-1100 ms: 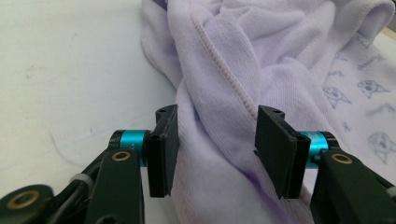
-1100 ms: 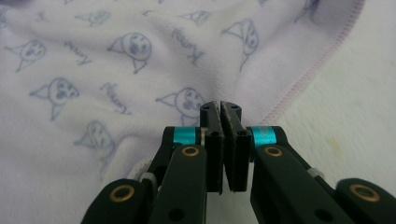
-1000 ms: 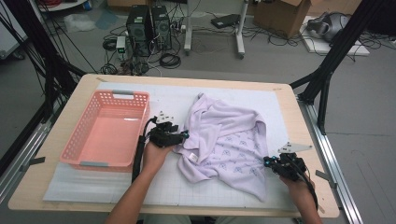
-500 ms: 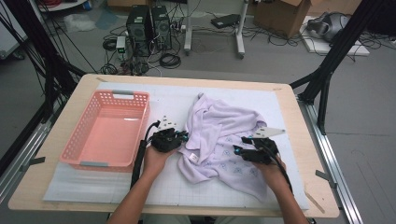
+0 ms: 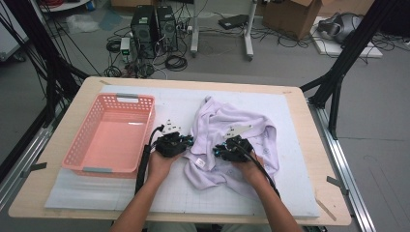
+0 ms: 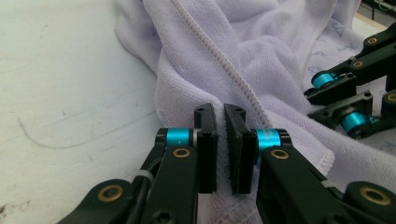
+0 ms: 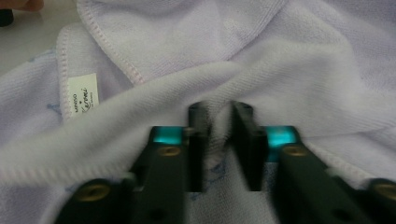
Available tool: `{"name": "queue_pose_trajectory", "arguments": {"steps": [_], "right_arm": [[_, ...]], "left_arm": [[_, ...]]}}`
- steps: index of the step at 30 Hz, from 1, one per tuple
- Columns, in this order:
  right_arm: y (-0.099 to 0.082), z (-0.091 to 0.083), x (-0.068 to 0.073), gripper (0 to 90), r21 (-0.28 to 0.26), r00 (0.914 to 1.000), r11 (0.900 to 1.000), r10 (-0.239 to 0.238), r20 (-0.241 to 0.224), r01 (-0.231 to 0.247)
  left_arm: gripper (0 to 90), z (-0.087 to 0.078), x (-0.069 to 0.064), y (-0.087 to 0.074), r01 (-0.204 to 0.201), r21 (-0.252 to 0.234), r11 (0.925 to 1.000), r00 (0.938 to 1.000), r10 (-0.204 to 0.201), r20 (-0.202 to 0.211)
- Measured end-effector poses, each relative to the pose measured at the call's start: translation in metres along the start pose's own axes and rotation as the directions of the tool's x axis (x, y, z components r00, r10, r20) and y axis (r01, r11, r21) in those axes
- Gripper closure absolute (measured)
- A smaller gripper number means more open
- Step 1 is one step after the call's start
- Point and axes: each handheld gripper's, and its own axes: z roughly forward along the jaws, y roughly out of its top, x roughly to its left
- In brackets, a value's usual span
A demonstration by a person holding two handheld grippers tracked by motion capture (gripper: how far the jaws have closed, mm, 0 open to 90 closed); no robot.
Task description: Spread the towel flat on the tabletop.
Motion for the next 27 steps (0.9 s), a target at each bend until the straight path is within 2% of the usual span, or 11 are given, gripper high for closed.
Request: {"name": "queue_pose_trajectory", "arguments": {"steps": [2,5,11,13,18,20,22,23,24,26,27], "right_arm": [[0.002,-0.004,-0.004,81.9,0.002,1.0,1.0,0.002,-0.008,-0.001],[0.004,-0.018,-0.022,81.6,-0.085,0.9962,0.9926,0.086,-0.014,-0.087],[0.019,-0.035,-0.063,81.9,-0.135,0.9849,0.9791,0.162,0.062,-0.152],[0.026,-0.035,-0.075,82.0,-0.14,0.9793,0.9742,0.189,0.073,-0.177],[0.036,-0.033,-0.1,82.6,-0.111,0.9698,0.9762,0.201,0.139,-0.186],[0.041,-0.032,-0.11,82.7,-0.107,0.962,0.9744,0.214,0.17,-0.198],[0.044,-0.03,-0.118,83.1,-0.119,0.9487,0.9716,0.226,0.22,-0.204],[0.042,-0.03,-0.122,83.3,-0.137,0.9383,0.9674,0.242,0.248,-0.213],[0.04,-0.029,-0.129,83.4,-0.136,0.9244,0.9602,0.272,0.267,-0.244],[0.032,-0.033,-0.141,83.4,-0.16,0.8832,0.9357,0.35,0.312,-0.315],[0.028,-0.038,-0.146,83.4,-0.194,0.8556,0.9189,0.391,0.339,-0.343]], "left_arm": [[81.4,0.0,0.0,0.0,0.003,0.008,1.0,0.9999,-0.003,-0.011],[80.6,0.001,-0.001,-0.001,0.0,0.017,0.9998,0.9998,0.001,-0.021],[82.1,0.005,-0.005,-0.002,-0.011,0.013,0.9999,0.9999,0.011,-0.006],[85.1,0.007,-0.006,-0.002,-0.033,0.022,0.9992,0.9994,0.033,-0.01],[85.1,0.006,-0.005,-0.002,-0.015,0.017,0.9997,0.9999,0.015,0.0],[84.9,0.005,-0.008,-0.001,-0.015,-0.004,0.9999,0.9998,0.015,0.012],[83.1,0.006,-0.012,0.001,-0.008,-0.011,0.9999,0.9998,0.009,0.018],[81.0,0.006,-0.014,0.001,-0.002,-0.008,1.0,0.9999,0.002,0.016],[76.8,0.007,-0.014,0.0,0.004,0.0,1.0,0.9998,-0.004,0.018],[69.3,0.007,-0.015,-0.001,0.005,0.02,0.9998,0.9996,-0.006,0.029],[64.7,0.007,-0.016,-0.001,0.005,0.027,0.9996,0.9994,-0.006,0.034]]}}
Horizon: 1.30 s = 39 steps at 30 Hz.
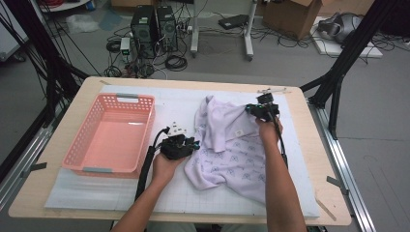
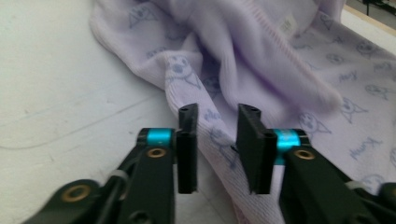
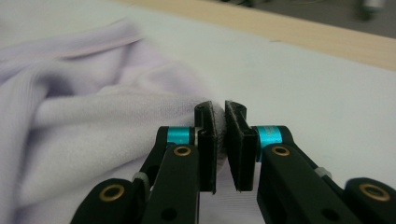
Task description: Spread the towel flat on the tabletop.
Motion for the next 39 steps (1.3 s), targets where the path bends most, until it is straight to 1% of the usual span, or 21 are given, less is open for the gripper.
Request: {"name": "queue_pose_trajectory", "arguments": {"steps": [2,4,6,7,9,12,14,17,18,20,21,22,23,26,28,29,31,34,36,38,39], "right_arm": [[-0.001,-0.009,-0.015,83.3,-0.059,0.9933,0.9956,0.078,0.085,-0.073],[-0.003,-0.019,-0.027,82.5,-0.088,0.9799,0.9892,0.13,0.152,-0.117],[-0.005,-0.027,-0.035,79.7,-0.096,0.9784,0.9856,0.152,0.141,-0.139],[-0.005,-0.031,-0.036,76.0,-0.079,0.9814,0.9895,0.131,0.141,-0.121],[-0.007,-0.041,-0.035,69.9,-0.071,0.9859,0.9959,0.066,0.154,-0.056],[-0.012,-0.06,-0.036,63.1,-0.083,0.9918,0.9963,0.033,0.124,-0.023],[-0.019,-0.073,-0.033,60.8,-0.091,0.9946,0.9958,0.015,0.103,-0.006],[-0.036,-0.09,-0.023,57.0,-0.084,0.9967,0.9951,-0.047,0.066,0.052],[-0.043,-0.095,-0.018,55.6,-0.067,0.9957,0.9948,-0.072,0.059,0.076],[-0.06,-0.107,-0.009,51.5,-0.032,0.9929,0.9929,-0.113,0.036,0.114],[-0.069,-0.113,-0.005,50.8,-0.015,0.9921,0.9922,-0.123,0.023,0.124],[-0.08,-0.12,0.0,50.5,-0.023,0.9927,0.9925,-0.12,0.007,0.121],[-0.093,-0.126,0.004,50.2,-0.025,0.9935,0.9933,-0.113,-0.012,0.113],[-0.129,-0.135,0.012,49.5,0.013,0.9919,0.9925,-0.121,-0.04,0.121],[-0.148,-0.134,0.016,48.7,0.044,0.9909,0.9936,-0.1,-0.09,0.105],[-0.154,-0.134,0.019,48.6,0.067,0.9868,0.9907,-0.11,-0.119,0.118],[-0.159,-0.135,0.026,47.8,0.091,0.9834,0.985,-0.135,-0.121,0.147],[-0.165,-0.139,0.035,47.8,0.105,0.9822,0.979,-0.166,-0.088,0.175],[-0.166,-0.14,0.039,51.6,0.106,0.9838,0.9794,-0.165,-0.07,0.172],[-0.167,-0.14,0.042,60.4,0.108,0.9822,0.9775,-0.175,-0.069,0.182],[-0.166,-0.14,0.041,68.8,0.107,0.981,0.9772,-0.175,-0.085,0.183]], "left_arm": [[53.8,0.001,-0.001,0.0,0.007,0.012,0.9999,0.9996,-0.007,0.029],[48.8,0.003,-0.002,-0.001,-0.002,0.026,0.9997,0.9999,0.002,0.017],[45.8,0.007,-0.003,-0.003,0.013,0.053,0.9985,0.9998,-0.014,0.017],[45.3,0.01,-0.003,-0.004,0.012,0.069,0.9975,0.9997,-0.014,0.021],[45.4,0.012,-0.008,-0.003,-0.028,0.089,0.9957,0.9996,0.028,0.003],[46.8,0.013,-0.011,-0.004,-0.055,0.102,0.9933,0.9985,0.054,0.009],[44.8,0.014,-0.011,-0.003,-0.044,0.105,0.9935,0.9989,0.042,0.018],[44.8,0.013,-0.014,-0.003,-0.059,0.116,0.9915,0.9983,0.058,0.012],[46.9,0.012,-0.016,-0.003,-0.073,0.124,0.9896,0.9973,0.074,-0.002],[63.7,0.009,-0.018,-0.003,-0.121,0.141,0.9826,0.9918,0.126,-0.022],[78.7,0.008,-0.016,-0.004,-0.112,0.143,0.9834,0.9934,0.107,0.041],[82.0,0.005,-0.015,-0.005,-0.115,0.152,0.9817,0.9927,0.108,0.055],[82.5,0.0,-0.015,-0.007,-0.118,0.146,0.9822,0.9923,0.111,0.056],[82.6,-0.013,-0.011,-0.016,-0.067,0.123,0.9902,0.9971,0.062,0.043],[82.7,-0.023,-0.011,-0.023,-0.05,0.108,0.9929,0.9982,0.045,0.04],[82.7,-0.026,-0.012,-0.025,-0.048,0.103,0.9935,0.9983,0.044,0.038],[82.7,-0.033,-0.015,-0.029,-0.042,0.087,0.9954,0.9986,0.039,0.037],[82.4,-0.043,-0.016,-0.034,-0.025,0.057,0.9981,0.9993,0.023,0.028],[77.2,-0.045,-0.016,-0.037,0.005,0.05,0.9987,0.9995,-0.006,0.033],[56.7,-0.04,-0.016,-0.039,0.054,0.086,0.9948,0.9966,-0.059,0.057],[52.8,-0.039,-0.017,-0.038,0.048,0.084,0.9953,0.9974,-0.052,0.05]]}}
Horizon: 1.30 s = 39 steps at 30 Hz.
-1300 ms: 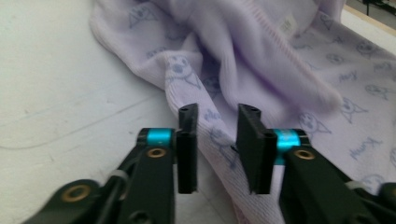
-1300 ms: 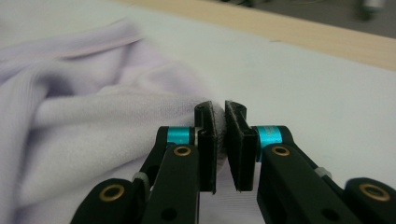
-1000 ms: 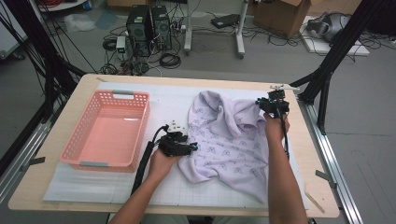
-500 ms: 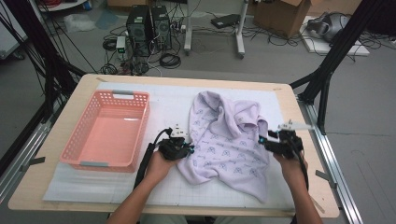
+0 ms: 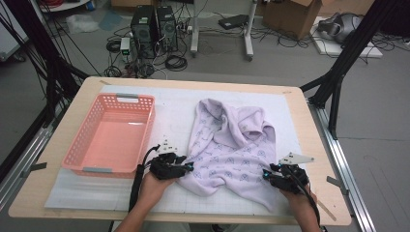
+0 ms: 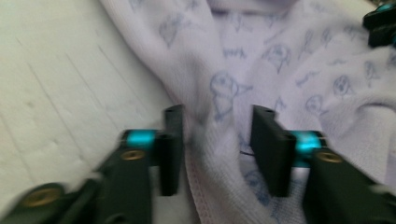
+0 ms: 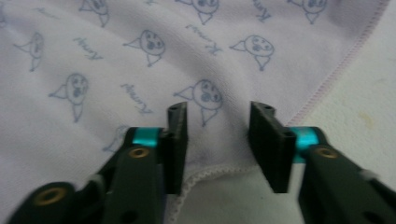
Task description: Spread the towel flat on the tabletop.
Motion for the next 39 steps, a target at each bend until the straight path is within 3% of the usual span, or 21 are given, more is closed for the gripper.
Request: {"name": "queue_pose_trajectory", "arguments": {"steps": [1,2,3,4,8,10,13,14,15,16,17,19,22,24,27,34,37,39], "right_arm": [[0.001,0.0,-0.002,80.1,0.0,0.9999,1.0,0.0,-0.011,0.0],[0.001,0.0,-0.005,83.6,0.003,0.9999,1.0,0.005,-0.013,-0.005],[0.002,0.001,-0.009,84.8,-0.001,0.9991,0.9998,0.021,-0.037,-0.021],[0.003,0.002,-0.013,85.1,-0.011,0.9985,0.9991,0.04,-0.038,-0.041],[0.01,0.007,-0.027,85.7,-0.075,0.9977,0.9951,0.066,0.016,-0.065],[0.016,0.012,-0.034,85.9,-0.084,0.9962,0.9945,0.068,0.055,-0.064],[0.027,0.021,-0.041,86.1,-0.095,0.9904,0.993,0.08,0.113,-0.07],[0.031,0.023,-0.042,86.0,-0.096,0.9876,0.9928,0.084,0.133,-0.071],[0.034,0.025,-0.042,85.9,-0.093,0.9849,0.9928,0.088,0.149,-0.075],[0.036,0.025,-0.043,85.3,-0.087,0.9832,0.9941,0.078,0.165,-0.064],[0.036,0.023,-0.043,84.1,-0.092,0.9824,0.9933,0.085,0.166,-0.071],[0.034,0.013,-0.043,80.0,-0.129,0.9849,0.988,0.103,0.139,-0.085],[0.026,-0.009,-0.036,74.3,-0.176,0.9881,0.981,0.103,0.115,-0.081],[0.019,-0.019,-0.032,72.2,-0.177,0.9923,0.982,0.082,0.093,-0.064],[0.011,-0.028,-0.028,72.3,-0.161,0.9963,0.9857,0.061,0.06,-0.05],[-0.007,-0.022,-0.021,64.8,-0.06,0.9991,0.9974,0.04,0.009,-0.04],[-0.011,-0.02,-0.019,59.8,-0.036,0.9987,0.9981,0.049,-0.011,-0.049],[-0.011,-0.018,-0.018,59.8,-0.031,0.9986,0.9982,0.051,-0.008,-0.052]], "left_arm": [[55.9,0.001,-0.001,0.001,-0.003,0.005,1.0,0.9999,0.003,-0.012],[60.6,0.002,-0.002,0.002,-0.016,0.01,0.9998,0.9992,0.016,-0.037],[71.9,0.003,-0.002,0.003,-0.039,0.02,0.999,0.9967,0.041,-0.07],[84.8,0.003,0.001,0.005,-0.032,0.018,0.9993,0.9966,0.033,-0.075],[85.7,0.004,0.011,0.014,0.034,-0.073,0.9968,0.9937,-0.041,-0.104],[85.7,0.008,0.014,0.019,0.038,-0.108,0.9934,0.9898,-0.052,-0.132],[85.5,0.019,0.017,0.026,0.036,-0.097,0.9946,0.9845,-0.052,-0.167],[84.3,0.021,0.018,0.028,0.038,-0.102,0.9941,0.9834,-0.055,-0.173],[77.6,0.021,0.018,0.029,0.05,-0.11,0.9927,0.9809,-0.069,-0.182],[65.5,0.019,0.019,0.029,0.065,-0.11,0.9918,0.9798,-0.084,-0.181],[58.9,0.015,0.019,0.029,0.074,-0.109,0.9913,0.9821,-0.091,-0.165],[48.5,0.004,0.016,0.024,0.054,-0.123,0.9909,0.9849,-0.073,-0.157],[46.5,-0.011,0.008,0.014,0.005,-0.112,0.9936,0.9882,-0.022,-0.151],[45.1,-0.018,0.005,0.007,-0.011,-0.097,0.9952,0.9849,-0.006,-0.173],[44.5,-0.023,0.002,-0.001,0.009,-0.102,0.9948,0.9884,-0.025,-0.15],[41.3,-0.016,-0.001,-0.005,0.015,-0.033,0.9993,0.9934,-0.019,-0.113],[37.9,-0.008,-0.004,-0.006,-0.018,0.004,0.9998,0.9927,0.018,-0.119],[37.3,-0.006,-0.008,-0.005,-0.049,0.014,0.9987,0.9886,0.05,-0.142]]}}
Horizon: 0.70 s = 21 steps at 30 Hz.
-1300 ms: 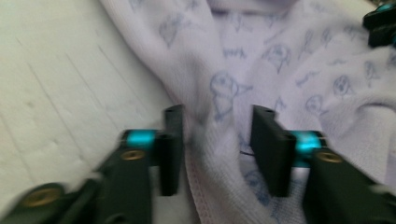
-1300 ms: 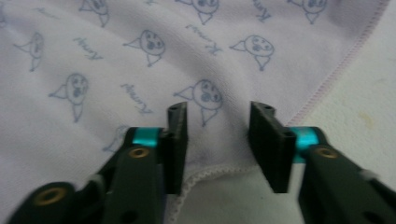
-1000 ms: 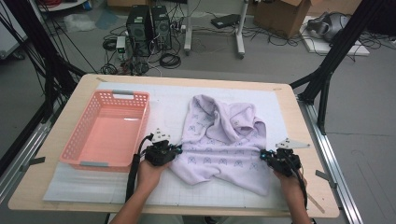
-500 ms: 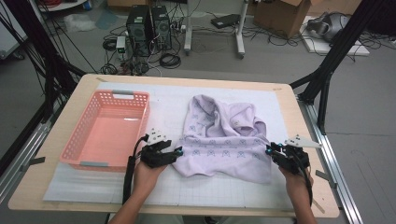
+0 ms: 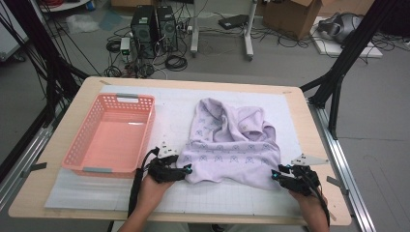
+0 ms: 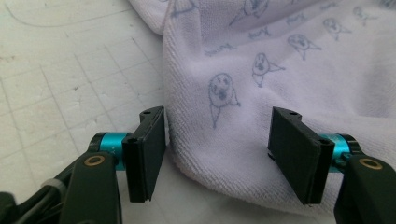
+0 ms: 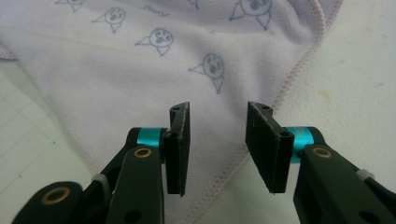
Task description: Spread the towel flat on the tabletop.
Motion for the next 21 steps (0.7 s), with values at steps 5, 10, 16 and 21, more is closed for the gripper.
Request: {"name": "queue_pose_trajectory", "arguments": {"steps": [5,10,16,21], "right_arm": [[0.0,0.002,0.002,58.6,-0.002,0.9998,1.0,-0.007,0.02,0.007],[-0.003,0.004,0.003,58.5,0.013,0.9986,0.9994,-0.032,0.042,0.032],[-0.006,-0.002,0.0,58.5,0.0,0.999,0.9997,-0.024,0.039,0.024],[-0.007,-0.017,-0.007,61.9,-0.066,0.9987,0.9976,0.024,0.045,-0.021]], "left_arm": [[56.6,-0.001,-0.006,0.0,-0.109,0.006,0.994,0.9938,0.109,-0.021],[85.1,-0.001,-0.006,0.0,-0.128,0.004,0.9917,0.9917,0.128,0.007],[85.6,-0.008,0.005,-0.001,-0.038,-0.01,0.9992,0.9988,0.038,0.03],[81.3,-0.016,0.006,-0.002,-0.023,-0.051,0.9984,0.9989,0.026,0.04]]}}
